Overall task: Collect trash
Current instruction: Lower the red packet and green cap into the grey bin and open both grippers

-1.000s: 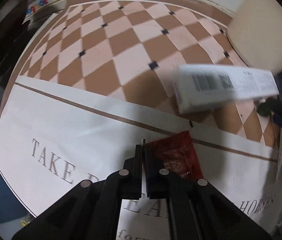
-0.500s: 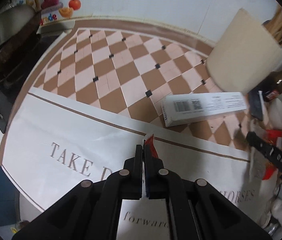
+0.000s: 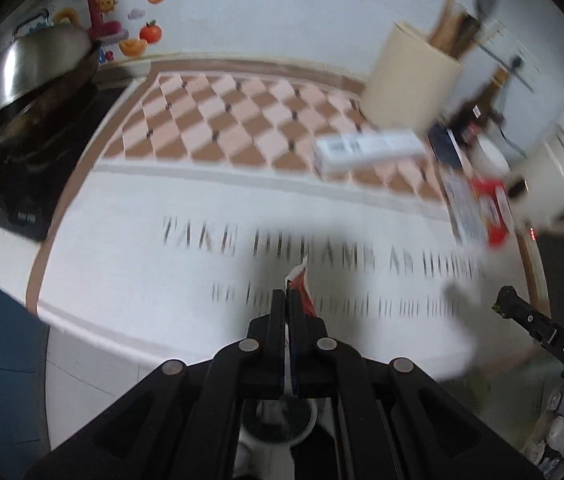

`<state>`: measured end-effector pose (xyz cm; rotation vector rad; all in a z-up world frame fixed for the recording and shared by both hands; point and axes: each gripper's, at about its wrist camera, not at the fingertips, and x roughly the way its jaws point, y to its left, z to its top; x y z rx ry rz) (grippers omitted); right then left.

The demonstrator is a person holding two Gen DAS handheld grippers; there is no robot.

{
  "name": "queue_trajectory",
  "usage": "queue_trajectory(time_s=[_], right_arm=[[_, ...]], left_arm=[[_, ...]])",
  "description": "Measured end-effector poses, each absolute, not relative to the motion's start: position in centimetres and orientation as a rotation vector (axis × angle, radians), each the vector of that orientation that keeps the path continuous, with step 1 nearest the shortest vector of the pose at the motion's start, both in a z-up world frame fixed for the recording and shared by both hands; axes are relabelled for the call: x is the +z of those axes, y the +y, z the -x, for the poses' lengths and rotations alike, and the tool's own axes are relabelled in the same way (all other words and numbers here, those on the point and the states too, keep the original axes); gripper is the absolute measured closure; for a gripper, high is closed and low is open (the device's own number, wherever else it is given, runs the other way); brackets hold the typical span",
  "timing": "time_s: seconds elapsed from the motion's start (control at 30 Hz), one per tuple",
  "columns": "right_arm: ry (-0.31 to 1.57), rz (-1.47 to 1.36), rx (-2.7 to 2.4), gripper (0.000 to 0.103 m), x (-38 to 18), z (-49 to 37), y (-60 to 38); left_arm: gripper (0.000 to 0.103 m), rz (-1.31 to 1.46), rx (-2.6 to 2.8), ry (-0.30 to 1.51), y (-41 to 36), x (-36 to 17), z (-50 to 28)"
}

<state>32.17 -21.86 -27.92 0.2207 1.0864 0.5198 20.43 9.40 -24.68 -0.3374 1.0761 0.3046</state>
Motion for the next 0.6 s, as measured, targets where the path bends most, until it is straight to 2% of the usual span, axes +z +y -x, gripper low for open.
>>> queue_trajectory(time_s=[0.13,0.3,0.43,0.6], right_arm=[[1.123,-0.233,0.464,0.077,-30.0,-24.2,-22.8],[1.248,-0.228,0.407,0.077,-36.4,-16.7,-23.9],[1.387,-0.226,0.368,0.077,-45.0,-12.9,-24.7],[1.513,-0.239,0.347,0.077,-58.3,-11.0,-24.9]], left_arm=[[0.103,0.323,0.234,1.152,7.7,-27.8,-15.3],[0.103,0.324,0.175,1.328,5.8,-36.1,-10.7],[0.103,0.347,0.174,1.470,4.9,-45.4,-9.1],[0.103,0.451,0.182,1.588,4.4,-59.3,-9.1]])
